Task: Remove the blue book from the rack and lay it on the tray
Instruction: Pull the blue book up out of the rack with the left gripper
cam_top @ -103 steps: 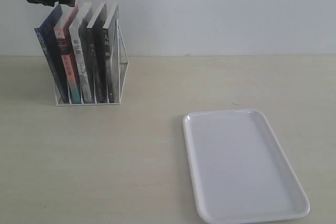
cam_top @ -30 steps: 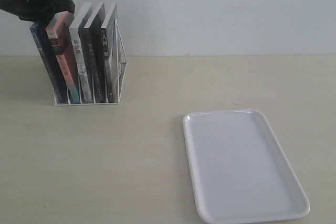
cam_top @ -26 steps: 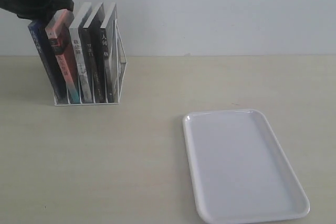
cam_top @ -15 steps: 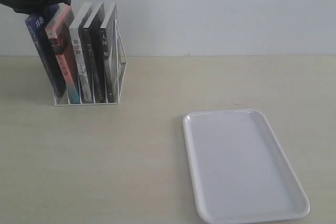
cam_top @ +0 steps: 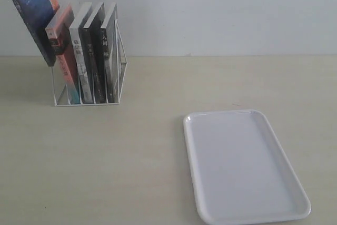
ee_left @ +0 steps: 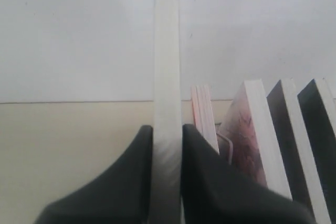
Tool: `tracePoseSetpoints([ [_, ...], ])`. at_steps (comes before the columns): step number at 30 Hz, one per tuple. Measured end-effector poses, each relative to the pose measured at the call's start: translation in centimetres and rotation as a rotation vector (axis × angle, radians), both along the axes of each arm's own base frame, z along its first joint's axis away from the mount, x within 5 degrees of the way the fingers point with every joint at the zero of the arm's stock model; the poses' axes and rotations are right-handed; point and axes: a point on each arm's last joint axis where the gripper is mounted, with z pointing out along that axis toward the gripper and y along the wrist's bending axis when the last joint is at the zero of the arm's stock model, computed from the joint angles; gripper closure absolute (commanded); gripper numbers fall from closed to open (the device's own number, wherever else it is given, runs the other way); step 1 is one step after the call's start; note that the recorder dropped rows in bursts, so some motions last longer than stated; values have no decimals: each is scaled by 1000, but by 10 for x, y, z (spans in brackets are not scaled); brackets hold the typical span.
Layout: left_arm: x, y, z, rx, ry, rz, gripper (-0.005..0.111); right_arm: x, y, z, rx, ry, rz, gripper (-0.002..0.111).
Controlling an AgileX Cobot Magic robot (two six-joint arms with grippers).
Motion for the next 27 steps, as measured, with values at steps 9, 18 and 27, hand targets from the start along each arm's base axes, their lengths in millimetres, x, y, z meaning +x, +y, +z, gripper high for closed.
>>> tracePoseSetpoints([
  [9,-38,4,57,5,-131,-12,102,0,0,0,0,0,0,108],
  [18,-74,3,95,31,-201,-88,102,0,0,0,8,2,1,108],
  [27,-92,-11,103,5,-172,-282,102,0,0,0,8,2,1,108],
])
